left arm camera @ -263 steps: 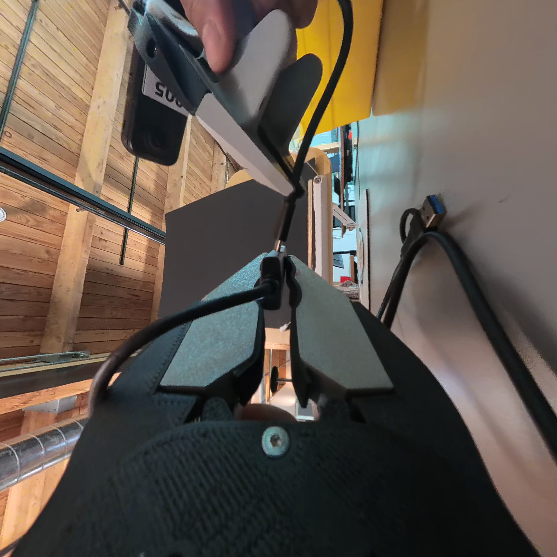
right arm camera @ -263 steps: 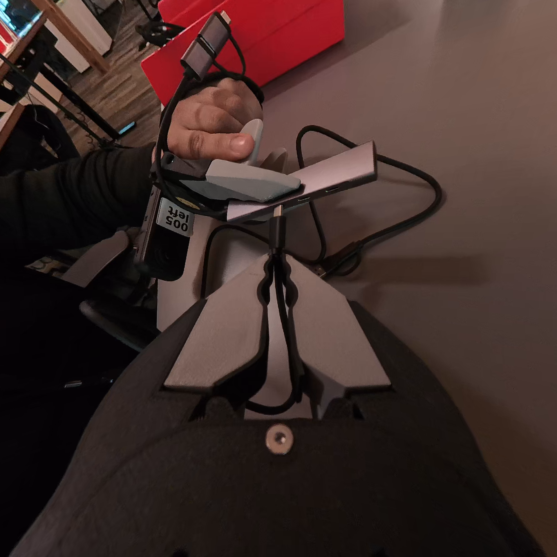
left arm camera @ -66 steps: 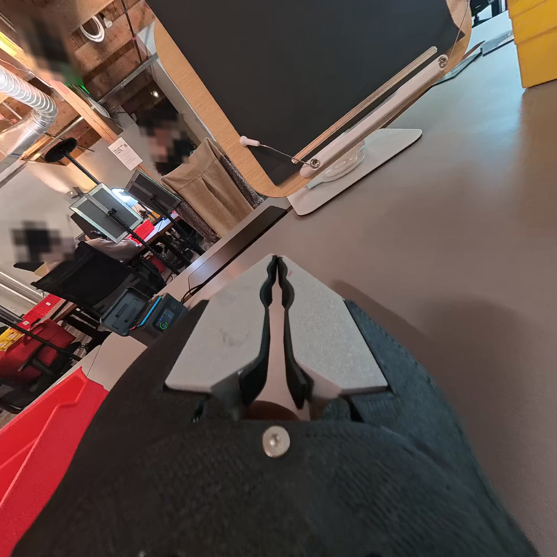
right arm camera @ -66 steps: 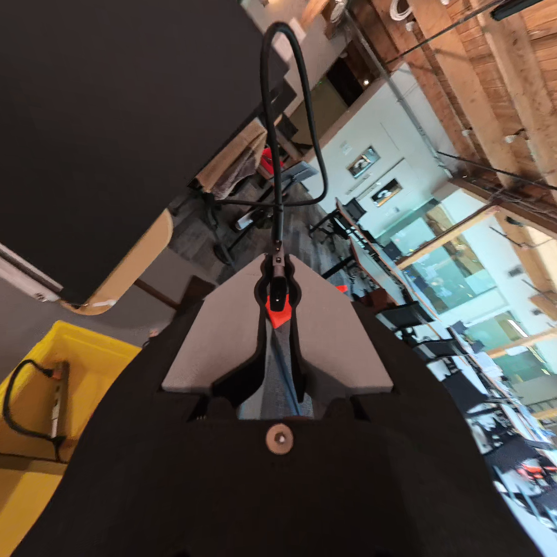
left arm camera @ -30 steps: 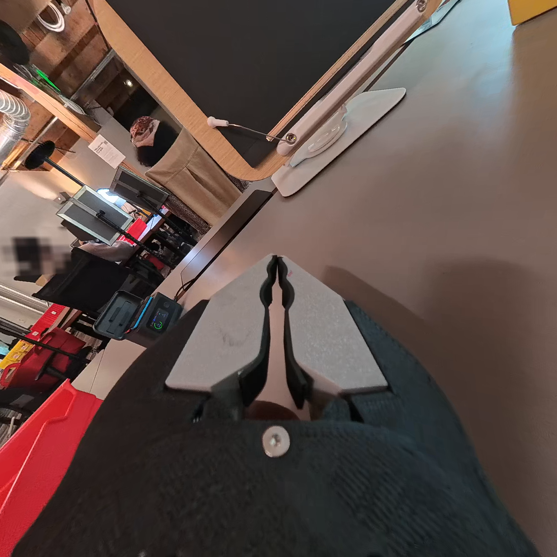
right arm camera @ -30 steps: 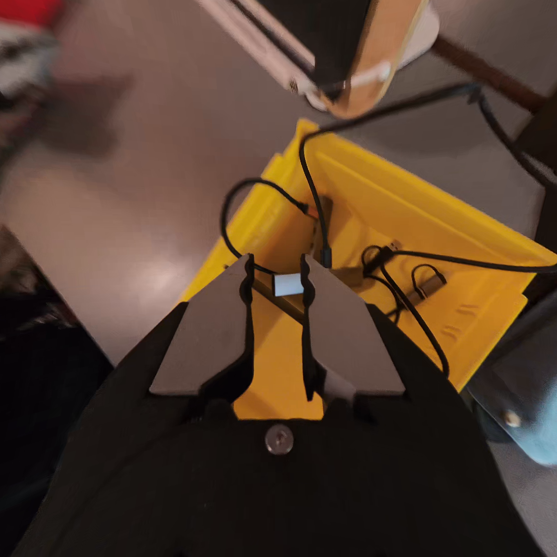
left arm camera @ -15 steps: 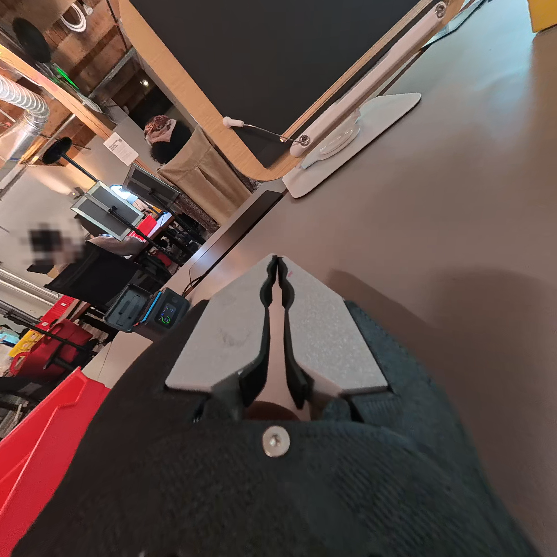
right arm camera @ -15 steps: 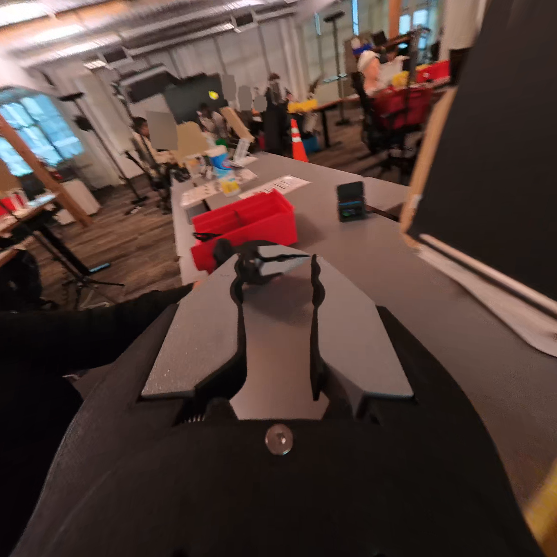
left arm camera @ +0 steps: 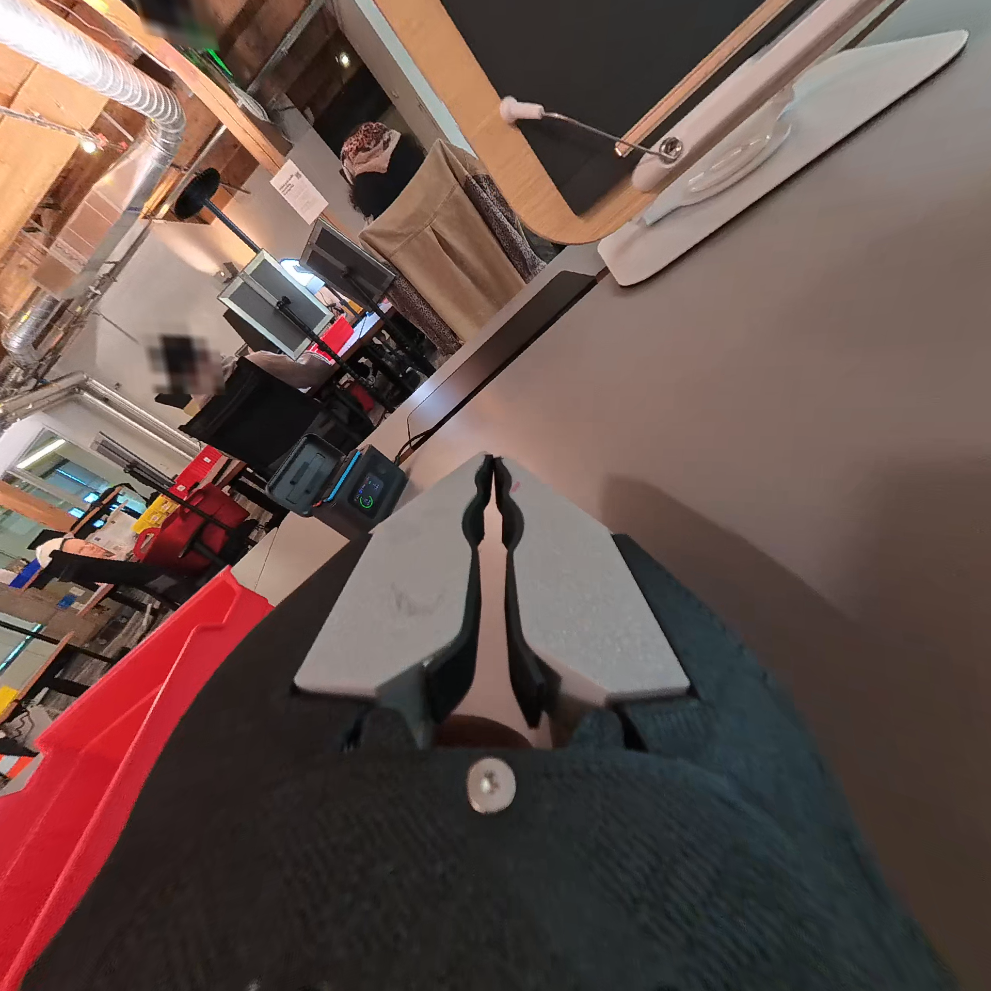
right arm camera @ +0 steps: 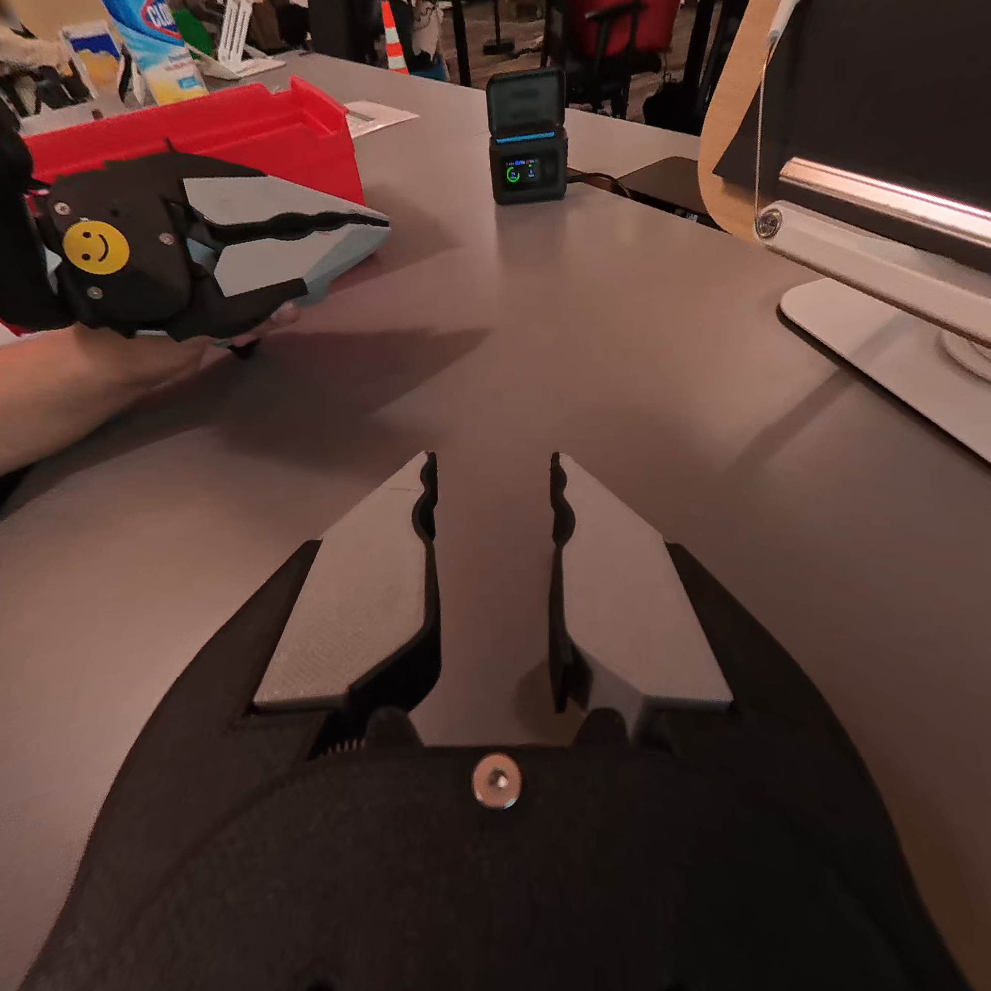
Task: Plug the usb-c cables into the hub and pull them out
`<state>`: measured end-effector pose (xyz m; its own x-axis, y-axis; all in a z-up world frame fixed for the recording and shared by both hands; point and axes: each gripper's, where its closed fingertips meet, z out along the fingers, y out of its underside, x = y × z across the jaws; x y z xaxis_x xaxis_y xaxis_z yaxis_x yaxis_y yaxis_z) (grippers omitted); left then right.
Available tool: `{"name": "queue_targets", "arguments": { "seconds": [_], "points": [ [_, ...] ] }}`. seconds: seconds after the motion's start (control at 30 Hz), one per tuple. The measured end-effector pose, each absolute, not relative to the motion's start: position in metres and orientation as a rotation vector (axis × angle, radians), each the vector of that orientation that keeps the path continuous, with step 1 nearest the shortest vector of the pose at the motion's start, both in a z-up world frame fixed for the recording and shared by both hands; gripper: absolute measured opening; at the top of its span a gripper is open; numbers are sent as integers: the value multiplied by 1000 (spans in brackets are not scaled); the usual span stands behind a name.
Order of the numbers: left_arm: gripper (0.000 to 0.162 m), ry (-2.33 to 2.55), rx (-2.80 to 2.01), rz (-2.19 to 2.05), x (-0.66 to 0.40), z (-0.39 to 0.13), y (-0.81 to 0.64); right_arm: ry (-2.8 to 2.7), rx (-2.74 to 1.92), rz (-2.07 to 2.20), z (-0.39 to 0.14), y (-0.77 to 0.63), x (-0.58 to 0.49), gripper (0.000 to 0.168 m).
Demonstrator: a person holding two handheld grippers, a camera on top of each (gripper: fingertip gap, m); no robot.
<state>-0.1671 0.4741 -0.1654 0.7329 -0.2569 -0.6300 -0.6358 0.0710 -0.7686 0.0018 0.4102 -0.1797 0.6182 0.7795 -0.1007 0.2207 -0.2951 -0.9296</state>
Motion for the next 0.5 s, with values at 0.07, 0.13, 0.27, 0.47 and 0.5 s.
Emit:
{"name": "queue_targets", "arguments": {
  "seconds": [0.07, 0.13, 0.27, 0.47, 0.5],
  "points": [
    [0, 772, -1515, 348, -168, -167, 475, -813, -1843, 656, -184, 414, 3, 42],
    [0, 769, -1514, 354, -168, -167, 475, -823, -1849, 656, -185, 412, 1, 44],
    [0, 737, -1515, 346, -172, -164, 475, -848, -1836, 628, -183, 409, -4, 49],
    [0, 743, -1508, 344, -171, -164, 474, -898, -1812, 518, -185, 409, -7, 50],
    [0, 749, -1507, 342, -171, -164, 473, -898, -1812, 523, -186, 410, -8, 50]
  ]
}}
